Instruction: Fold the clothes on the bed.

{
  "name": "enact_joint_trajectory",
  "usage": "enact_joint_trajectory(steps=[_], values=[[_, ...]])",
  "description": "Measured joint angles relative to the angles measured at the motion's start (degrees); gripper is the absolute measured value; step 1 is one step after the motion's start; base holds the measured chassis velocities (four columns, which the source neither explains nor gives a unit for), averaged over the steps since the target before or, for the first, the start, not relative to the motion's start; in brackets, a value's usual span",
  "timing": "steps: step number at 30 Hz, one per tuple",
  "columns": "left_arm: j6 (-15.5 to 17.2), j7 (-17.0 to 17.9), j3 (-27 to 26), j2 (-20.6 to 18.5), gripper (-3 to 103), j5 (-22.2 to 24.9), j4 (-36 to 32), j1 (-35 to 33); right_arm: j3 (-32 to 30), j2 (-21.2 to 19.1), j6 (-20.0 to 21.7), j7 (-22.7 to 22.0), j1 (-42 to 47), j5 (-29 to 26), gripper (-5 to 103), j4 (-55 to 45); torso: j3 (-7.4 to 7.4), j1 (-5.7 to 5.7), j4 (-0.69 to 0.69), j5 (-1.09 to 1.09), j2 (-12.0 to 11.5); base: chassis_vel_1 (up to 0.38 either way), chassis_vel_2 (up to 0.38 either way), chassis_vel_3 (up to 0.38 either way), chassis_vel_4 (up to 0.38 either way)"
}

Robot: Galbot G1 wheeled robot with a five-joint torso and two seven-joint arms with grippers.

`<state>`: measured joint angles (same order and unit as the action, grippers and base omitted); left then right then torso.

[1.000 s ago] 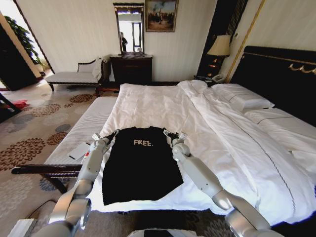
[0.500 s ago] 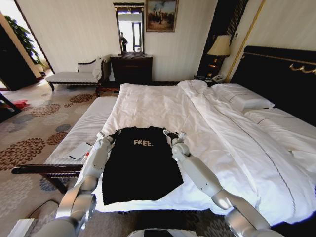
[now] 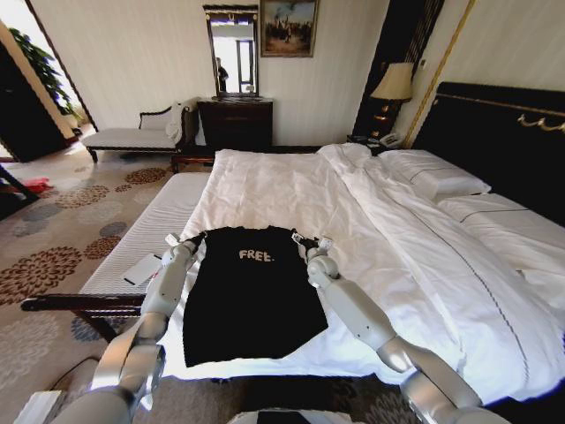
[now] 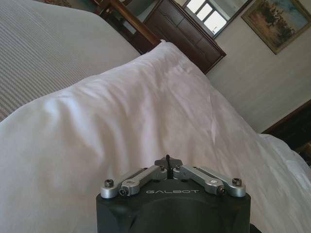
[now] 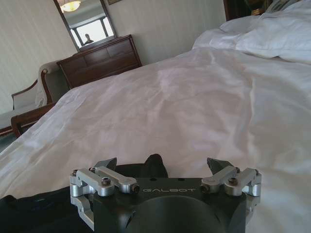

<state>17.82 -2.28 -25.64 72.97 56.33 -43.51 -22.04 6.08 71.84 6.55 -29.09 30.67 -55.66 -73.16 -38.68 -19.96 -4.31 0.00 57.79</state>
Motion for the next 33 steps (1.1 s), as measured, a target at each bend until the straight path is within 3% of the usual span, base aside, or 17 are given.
enact_joint_trajectory(steps=[9, 28, 33], values=[[-0.54, -0.22, 0.53, -0.3, 0, -0.94, 0.34, 0.49, 1.16, 2.05, 2.83, 0.55, -4.22, -4.34, 100, 6.47, 0.0, 0.0, 0.0, -0.01, 0.0, 0.0, 0.0, 0.0, 0.0], [-1.15, -0.64, 1.32, -2.27, 0, -1.34, 1.0, 2.08, 0.45, 3.35, 2.77, 2.93, -5.96, -2.64, 100, 12.15, 0.0, 0.01, 0.0, 0.0, 0.0, 0.0, 0.0, 0.0, 0.0], [-1.25, -0.64, 1.61, -2.33, 0, -1.49, 0.76, 1.73, 0.38, 4.69, 2.06, 5.49, -8.04, -1.77, 100, 16.65, 0.0, 0.01, 0.0, 0.0, 0.0, 0.0, 0.0, 0.0, 0.0]])
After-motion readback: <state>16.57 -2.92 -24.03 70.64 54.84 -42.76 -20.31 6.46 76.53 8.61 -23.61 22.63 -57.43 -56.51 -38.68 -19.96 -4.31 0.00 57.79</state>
